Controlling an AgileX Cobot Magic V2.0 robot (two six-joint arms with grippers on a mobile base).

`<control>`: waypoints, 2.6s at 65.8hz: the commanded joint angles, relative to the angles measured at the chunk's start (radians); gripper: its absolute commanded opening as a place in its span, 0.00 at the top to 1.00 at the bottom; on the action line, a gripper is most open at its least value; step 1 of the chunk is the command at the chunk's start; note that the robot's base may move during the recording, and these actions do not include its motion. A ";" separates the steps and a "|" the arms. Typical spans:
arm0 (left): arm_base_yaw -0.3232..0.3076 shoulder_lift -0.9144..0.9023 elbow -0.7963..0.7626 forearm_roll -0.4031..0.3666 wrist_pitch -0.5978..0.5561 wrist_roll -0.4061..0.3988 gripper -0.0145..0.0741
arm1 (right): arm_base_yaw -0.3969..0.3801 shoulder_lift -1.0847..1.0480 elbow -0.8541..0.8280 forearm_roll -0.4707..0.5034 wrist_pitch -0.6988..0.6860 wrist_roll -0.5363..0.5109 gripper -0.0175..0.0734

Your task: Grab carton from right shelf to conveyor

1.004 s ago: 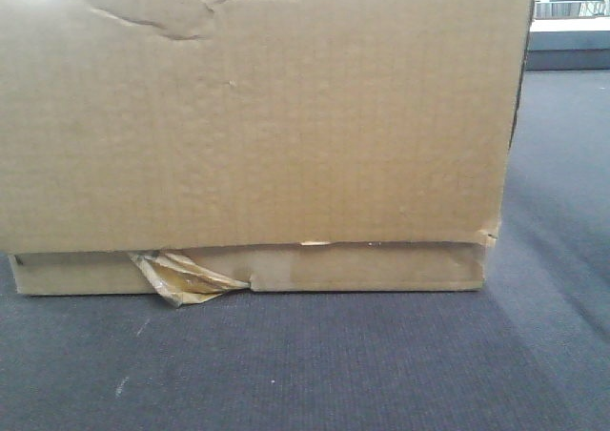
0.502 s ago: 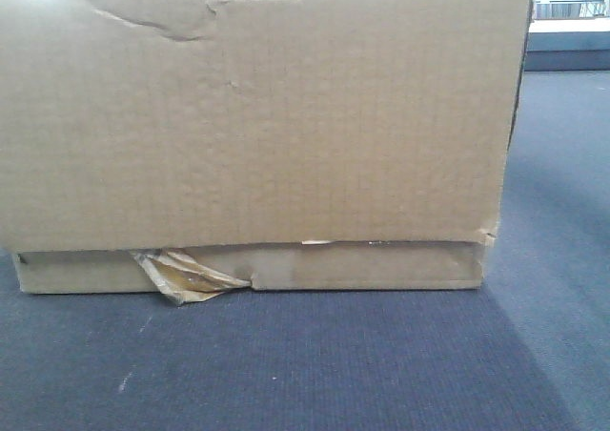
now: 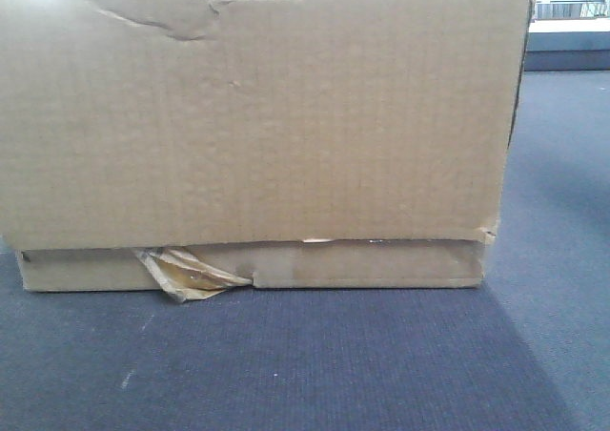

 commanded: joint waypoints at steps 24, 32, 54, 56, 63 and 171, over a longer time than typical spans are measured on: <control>0.054 -0.526 0.602 -0.041 -0.365 -0.007 0.82 | -0.006 -0.463 0.605 -0.016 -0.395 -0.004 0.89; 0.054 -0.657 0.666 -0.041 -0.370 -0.007 0.82 | -0.006 -0.643 0.689 -0.016 -0.409 -0.004 0.89; 0.054 -0.894 0.682 -0.022 -0.422 -0.007 0.82 | -0.006 -1.126 0.765 -0.016 -0.408 -0.004 0.89; 0.054 -0.907 0.682 -0.022 -0.422 -0.007 0.82 | -0.006 -1.149 0.765 -0.016 -0.408 -0.004 0.89; 0.054 -0.930 0.682 -0.022 -0.422 -0.007 0.82 | -0.006 -1.172 0.765 -0.016 -0.410 -0.004 0.89; 0.229 -1.059 1.074 -0.344 -0.793 0.369 0.82 | -0.006 -1.172 0.765 -0.016 -0.417 -0.004 0.89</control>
